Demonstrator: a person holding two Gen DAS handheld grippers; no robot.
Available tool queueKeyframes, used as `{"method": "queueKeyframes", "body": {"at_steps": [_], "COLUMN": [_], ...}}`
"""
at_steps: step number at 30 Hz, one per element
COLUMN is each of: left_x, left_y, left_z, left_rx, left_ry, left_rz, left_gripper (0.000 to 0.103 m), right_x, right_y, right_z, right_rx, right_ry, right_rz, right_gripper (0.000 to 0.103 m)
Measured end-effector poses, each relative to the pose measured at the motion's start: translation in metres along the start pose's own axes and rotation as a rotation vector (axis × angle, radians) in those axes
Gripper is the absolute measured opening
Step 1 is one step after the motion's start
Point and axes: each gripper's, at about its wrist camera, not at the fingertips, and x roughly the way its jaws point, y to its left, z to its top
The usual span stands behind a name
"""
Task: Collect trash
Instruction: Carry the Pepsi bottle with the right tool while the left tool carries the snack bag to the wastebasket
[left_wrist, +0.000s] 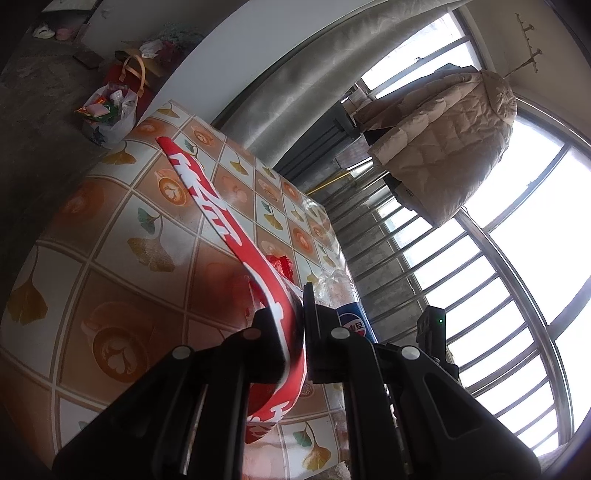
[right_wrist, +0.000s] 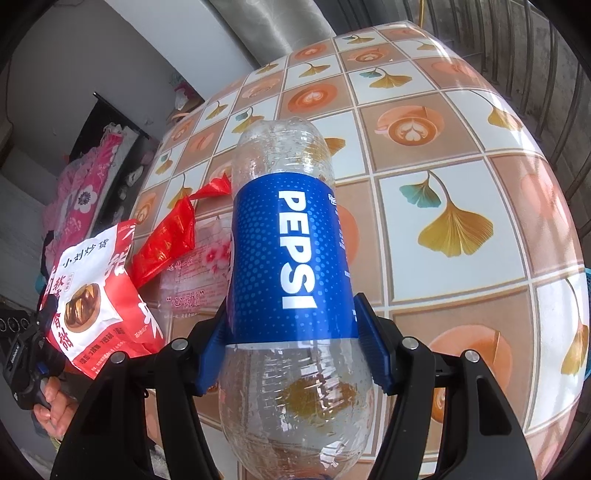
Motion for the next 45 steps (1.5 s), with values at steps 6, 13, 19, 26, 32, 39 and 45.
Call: {"method": "queueKeyframes", "body": {"at_steps": [6, 13, 19, 26, 32, 39, 45], "left_x": [-0.003, -0.008, -0.012, -0.013, -0.015, -0.015, -0.011], "left_y": [-0.007, -0.015, -0.025, -0.031, -0.038, -0.048, -0.056], "left_z": [0.0, -0.001, -0.003, -0.005, -0.006, -0.01, -0.012], "left_rx": [0.018, 0.03, 0.047, 0.052, 0.064, 0.08, 0.095], "left_ry": [-0.005, -0.009, -0.013, -0.012, -0.014, -0.009, 0.004], "left_rz": [-0.008, -0.018, -0.029, -0.036, -0.038, -0.04, -0.042], "left_gripper": [0.006, 0.006, 0.006, 0.006, 0.006, 0.006, 0.006], "right_x": [-0.005, -0.012, -0.019, -0.026, -0.03, -0.033, -0.038], "right_y": [-0.006, -0.012, -0.017, -0.024, -0.03, -0.037, -0.046], "right_z": [-0.003, -0.007, -0.012, -0.017, -0.019, -0.022, -0.025], "right_rx": [0.011, 0.024, 0.038, 0.051, 0.066, 0.075, 0.09], "right_ry": [-0.011, -0.021, -0.034, -0.045, -0.055, -0.063, -0.071], "right_rz": [0.011, 0.024, 0.038, 0.049, 0.063, 0.08, 0.095], "right_gripper": [0.062, 0.062, 0.062, 0.062, 0.062, 0.062, 0.062]}}
